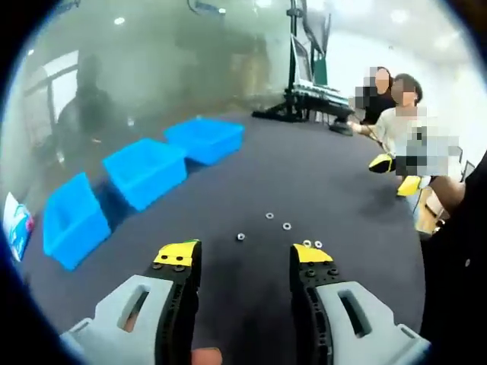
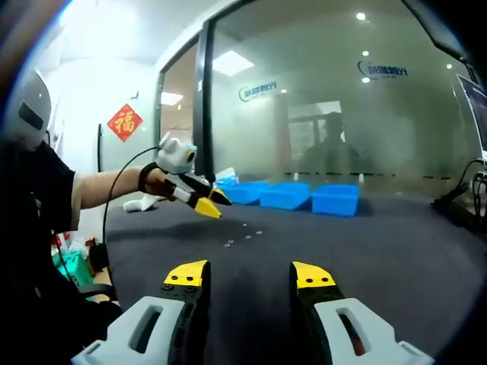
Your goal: Sort the screws, nuts, and washers into the corresponding bins
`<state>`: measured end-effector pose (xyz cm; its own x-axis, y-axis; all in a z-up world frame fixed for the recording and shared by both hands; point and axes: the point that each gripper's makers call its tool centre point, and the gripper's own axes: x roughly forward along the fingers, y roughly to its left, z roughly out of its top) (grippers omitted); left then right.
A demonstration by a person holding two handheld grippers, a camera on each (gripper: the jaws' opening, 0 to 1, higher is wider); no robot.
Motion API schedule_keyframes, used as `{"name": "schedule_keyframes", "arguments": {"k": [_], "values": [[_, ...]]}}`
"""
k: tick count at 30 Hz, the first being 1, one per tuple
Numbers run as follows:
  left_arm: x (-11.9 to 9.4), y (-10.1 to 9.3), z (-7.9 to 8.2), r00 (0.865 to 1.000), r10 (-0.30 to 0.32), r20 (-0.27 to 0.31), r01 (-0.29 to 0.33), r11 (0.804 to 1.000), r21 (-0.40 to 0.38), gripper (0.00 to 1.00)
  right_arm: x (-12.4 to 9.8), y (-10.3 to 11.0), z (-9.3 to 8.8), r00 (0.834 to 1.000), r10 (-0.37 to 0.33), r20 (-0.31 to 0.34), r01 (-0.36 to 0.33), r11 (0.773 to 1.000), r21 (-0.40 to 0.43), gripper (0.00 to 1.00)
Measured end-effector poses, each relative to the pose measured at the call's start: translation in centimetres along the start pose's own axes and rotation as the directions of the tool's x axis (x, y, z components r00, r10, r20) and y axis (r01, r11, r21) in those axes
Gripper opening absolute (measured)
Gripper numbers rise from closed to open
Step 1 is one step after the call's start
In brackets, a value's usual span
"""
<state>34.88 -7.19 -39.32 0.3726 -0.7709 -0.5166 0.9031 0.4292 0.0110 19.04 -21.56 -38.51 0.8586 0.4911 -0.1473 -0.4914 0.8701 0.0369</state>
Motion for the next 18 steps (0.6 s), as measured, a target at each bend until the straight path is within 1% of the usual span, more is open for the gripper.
{"name": "schedule_keyframes", "arguments": {"k": [4,9,15,18], "values": [[1.0,0.0,0.0,1.000,-0.010,-0.023,0.010,1.000,0.010,0.45,0.0,0.0,-0.3,1.000,0.001,-0.002,-0.001,1.000,0.004,0.38],[2.1,-0.2,-0.4,0.997,-0.029,-0.069,0.030,0.999,0.017,0.45,0.0,0.0,-0.4,1.000,0.001,-0.001,-0.001,1.000,0.011,0.38],[3.2,-0.4,-0.7,0.992,-0.052,-0.115,0.054,0.998,0.015,0.40,0.0,-0.1,-0.5,1.000,0.000,0.000,0.000,1.000,0.013,0.38],[3.5,-0.3,-0.9,0.990,-0.052,-0.133,0.055,0.998,0.018,0.37,-0.1,-0.1,-0.6,1.000,-0.001,-0.001,0.001,1.000,0.016,0.38]]}}
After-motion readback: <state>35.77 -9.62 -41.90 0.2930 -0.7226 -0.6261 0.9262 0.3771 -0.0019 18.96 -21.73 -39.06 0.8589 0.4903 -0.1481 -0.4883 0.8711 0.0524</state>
